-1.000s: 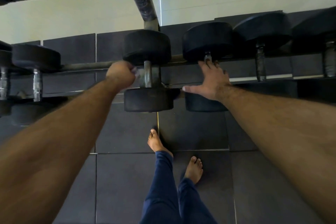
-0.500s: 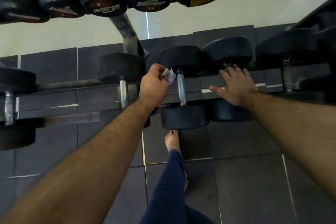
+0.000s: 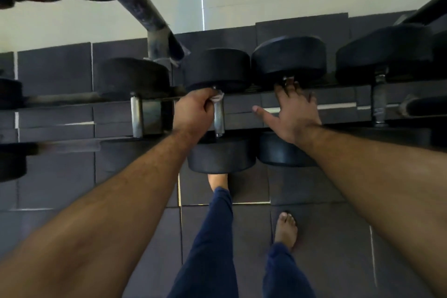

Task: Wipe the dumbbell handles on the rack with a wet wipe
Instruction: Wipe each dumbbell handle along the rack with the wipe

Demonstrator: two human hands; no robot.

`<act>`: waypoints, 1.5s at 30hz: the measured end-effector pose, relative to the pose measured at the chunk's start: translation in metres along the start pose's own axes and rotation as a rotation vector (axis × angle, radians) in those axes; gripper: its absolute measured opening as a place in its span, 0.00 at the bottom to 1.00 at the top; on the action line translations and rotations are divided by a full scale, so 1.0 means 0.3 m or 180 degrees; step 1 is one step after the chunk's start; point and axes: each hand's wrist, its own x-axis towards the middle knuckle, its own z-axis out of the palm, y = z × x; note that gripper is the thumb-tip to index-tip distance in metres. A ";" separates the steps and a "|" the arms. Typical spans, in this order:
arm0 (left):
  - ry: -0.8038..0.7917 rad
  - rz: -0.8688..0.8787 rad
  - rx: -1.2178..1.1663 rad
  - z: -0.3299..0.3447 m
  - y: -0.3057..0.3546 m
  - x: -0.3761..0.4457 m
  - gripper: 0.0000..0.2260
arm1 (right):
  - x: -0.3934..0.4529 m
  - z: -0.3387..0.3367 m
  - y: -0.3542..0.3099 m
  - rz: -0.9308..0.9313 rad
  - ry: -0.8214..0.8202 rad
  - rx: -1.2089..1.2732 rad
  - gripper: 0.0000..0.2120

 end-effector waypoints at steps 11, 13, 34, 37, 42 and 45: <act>-0.0872 0.0643 0.1383 0.063 0.061 -0.026 0.18 | -0.132 0.002 -0.037 -0.0307 -0.0081 -0.0479 0.65; -0.0879 0.0663 0.1417 0.048 0.048 -0.028 0.18 | -0.134 -0.002 -0.044 -0.0287 -0.0039 -0.0514 0.66; 0.0001 0.1515 0.1131 -0.015 0.004 -0.018 0.13 | -0.157 0.029 -0.053 -0.0192 0.0442 -0.0291 0.67; -0.0173 0.1420 0.1646 0.021 0.043 0.024 0.13 | -0.159 0.028 -0.051 -0.0192 0.0445 -0.0263 0.66; -0.1923 0.1727 0.2098 0.036 0.041 0.008 0.16 | -0.160 0.028 -0.046 -0.0244 0.0417 -0.0323 0.68; -0.1743 0.1698 0.1516 -0.001 0.017 0.027 0.13 | -0.161 0.025 -0.045 -0.0256 0.0400 -0.0335 0.69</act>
